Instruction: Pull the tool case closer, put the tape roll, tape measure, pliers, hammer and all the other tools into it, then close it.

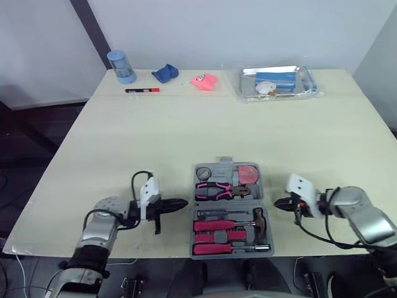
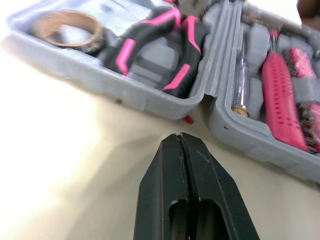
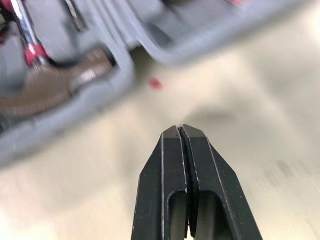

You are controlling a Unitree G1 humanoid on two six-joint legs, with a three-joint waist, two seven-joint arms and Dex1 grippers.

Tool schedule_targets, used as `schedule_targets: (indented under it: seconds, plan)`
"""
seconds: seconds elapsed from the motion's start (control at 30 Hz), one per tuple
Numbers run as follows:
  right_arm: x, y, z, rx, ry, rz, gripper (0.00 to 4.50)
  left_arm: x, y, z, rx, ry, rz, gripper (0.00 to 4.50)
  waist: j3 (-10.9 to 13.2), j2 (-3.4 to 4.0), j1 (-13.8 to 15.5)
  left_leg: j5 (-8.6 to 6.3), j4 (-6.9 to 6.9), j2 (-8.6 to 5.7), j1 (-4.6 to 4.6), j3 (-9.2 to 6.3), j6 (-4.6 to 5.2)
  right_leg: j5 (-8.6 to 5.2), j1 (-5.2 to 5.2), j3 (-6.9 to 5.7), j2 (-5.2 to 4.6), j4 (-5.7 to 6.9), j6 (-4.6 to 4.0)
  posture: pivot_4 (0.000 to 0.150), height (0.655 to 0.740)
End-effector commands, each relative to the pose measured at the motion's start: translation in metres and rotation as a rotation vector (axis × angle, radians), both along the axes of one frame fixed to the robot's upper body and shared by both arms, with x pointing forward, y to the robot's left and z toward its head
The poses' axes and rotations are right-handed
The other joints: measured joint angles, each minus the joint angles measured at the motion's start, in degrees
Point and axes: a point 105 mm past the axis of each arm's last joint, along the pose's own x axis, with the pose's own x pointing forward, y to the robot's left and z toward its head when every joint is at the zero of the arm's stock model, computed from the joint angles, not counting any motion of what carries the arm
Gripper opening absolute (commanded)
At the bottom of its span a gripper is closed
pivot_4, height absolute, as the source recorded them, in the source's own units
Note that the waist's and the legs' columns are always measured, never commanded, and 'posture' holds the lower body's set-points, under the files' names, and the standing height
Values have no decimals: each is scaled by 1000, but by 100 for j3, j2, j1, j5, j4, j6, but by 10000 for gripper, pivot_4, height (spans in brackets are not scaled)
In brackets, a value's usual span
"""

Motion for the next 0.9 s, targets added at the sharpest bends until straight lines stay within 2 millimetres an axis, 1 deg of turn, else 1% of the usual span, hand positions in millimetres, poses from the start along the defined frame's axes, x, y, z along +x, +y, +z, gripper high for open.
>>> schedule_targets:
  seconds: [0.03, 0.07, 0.1, 0.13, 0.17, 0.2, 0.27, 0.3, 0.33, 0.37, 0.4, 0.43, 0.5, 0.57, 0.67, 0.73, 0.77, 0.8, 0.83, 0.9]
  plan:
    - [-6, -8, 32, 176, -142, -24, 99, -11, 22, 21, -109, -32, 34, 2550, 0, 0, -3, -2, -1, 1, 0, 0, 4, 0, 0, 0, 0, 0, 0, 1500, 7400]
    - [-14, -14, 35, 208, -152, -30, 4056, -16, 30, 24, -124, -31, 49, 5155, 1, 1, -15, -3, -1, 2, 0, 0, 5, 0, 0, 0, 1, -1, 0, 1500, 7400]
    - [-24, -20, 39, 244, -161, -32, 5449, -20, 39, 28, -146, -28, 75, 6583, 1, 1, -14, -9, -2, 3, 1, 5, 16, 0, 0, 5, 0, 0, 0, 1500, 7400]
    - [-33, -25, 42, 265, -172, -29, 9171, -24, 46, 32, -160, -29, 93, 10849, 1, 1, -7, -10, -2, 3, 1, 2, 17, 0, 1, 3, 0, 0, 0, 1500, 7400]
    - [-42, -30, 45, 277, -181, -26, 13806, -28, 54, 35, -170, -30, 109, 15206, 1, 0, -1, -11, -3, 4, 0, 2, 19, 0, 1, 1, 0, -1, 0, 1500, 7400]
    - [-47, -33, 47, 283, -188, -23, 18102, -30, 57, 37, -177, -30, 116, 19759, 1, 0, 1, -12, -6, 6, 2, 0, 21, 0, 6, 0, -1, -5, 0, 1500, 7400]
    - [-56, -45, 50, 288, -201, -55, 28974, -37, 68, 40, -186, -20, 133, 29429, 2, 4, 4, -13, -4, 3, 8, 5, 24, 0, 10, 5, -5, -2, 1, 1500, 7400]
    - [-61, -53, 52, 282, -206, -78, 33533, -42, 74, 41, -178, -16, 142, 33283, 2, 4, 4, -14, -4, 1, 17, 8, 25, 1, 15, 5, -9, 1, 1, 1500, 7400]
    - [-64, -59, 53, 277, -209, -92, 35263, -45, 77, 42, -172, -14, 147, 35398, 2, 4, 5, -14, -5, 1, 26, 9, 26, 1, 24, 5, -9, 1, 2, 1500, 7400]
    - [-70, -67, 55, 272, -206, -121, 41345, -50, 82, 43, -168, -4, 156, 41025, 2, 4, 0, -15, -7, 2, 41, 9, 27, 1, 36, 6, -8, 0, 2, 1500, 7400]
    - [-76, -74, 57, 263, -204, -150, 43735, -53, 87, 44, -162, 0, 163, 43256, 2, 3, 0, -15, -10, 2, 50, 10, 27, 1, 43, 7, -6, -3, 1, 1500, 7400]
    - [-81, -80, 58, 260, -198, -175, 44824, -56, 90, 46, -161, 8, 171, 44603, 2, 3, 2, -15, -11, 2, 51, 10, 27, 0, 44, 8, -5, -3, 1, 1500, 7400]
    - [-85, -86, 61, 266, -191, -215, 44824, -59, 90, 47, -158, 29, 168, 44603, 2, 3, 3, -16, -16, 4, 51, 9, 27, 0, 44, 8, -3, -4, 0, 1500, 7400]
    - [-84, -85, 65, 296, -176, -239, 44824, -58, 81, 48, -130, 11, 134, 44603, 2, 3, 2, -16, -18, 5, 53, 9, 27, 0, 44, 8, -2, -6, 0, 1500, 7400]
    - [-78, -75, 65, 339, -104, -249, 44824, -51, 61, 59, -133, -48, 83, 44603, 2, 4, 3, -16, -16, 7, 61, 11, 27, 1, 54, 10, -12, -4, 0, 1500, 7400]
    - [-67, -67, 65, 368, -54, -268, 44824, -49, 46, 65, -167, -52, 29, 44603, 2, 3, -3, -16, -17, 7, 61, 11, 27, 1, 54, 10, -30, -4, 0, 1500, 7400]
    - [-63, -61, 65, 370, -35, -252, 45000, -50, 39, 67, -178, -49, -8, 42304, 3, 5, 5, -15, -17, 7, 61, 10, 27, 1, 54, 8, -28, -4, 0, 1500, 7400]
    - [-55, -55, 66, 386, -16, -251, 45000, -50, 30, 68, -187, -50, -42, 35172, 3, 5, 5, -15, -17, 7, 57, 6, 27, 1, 52, 3, -27, -6, -1, 1500, 7400]
    - [-42, -44, 66, 397, 8, -236, 45000, -49, 19, 65, -173, -54, -95, 34483, 2, 2, -13, -15, -17, 7, 57, 6, 27, 0, 52, 3, -26, -6, -1, 1500, 7400]
    - [-23, -29, 65, 377, 43, -221, 45000, -46, 4, 60, -165, -56, -158, 26764, 8, 10, -30, -15, -16, 10, 58, 12, 26, 1, 51, 12, -3, -9, -2, 1500, 7400]
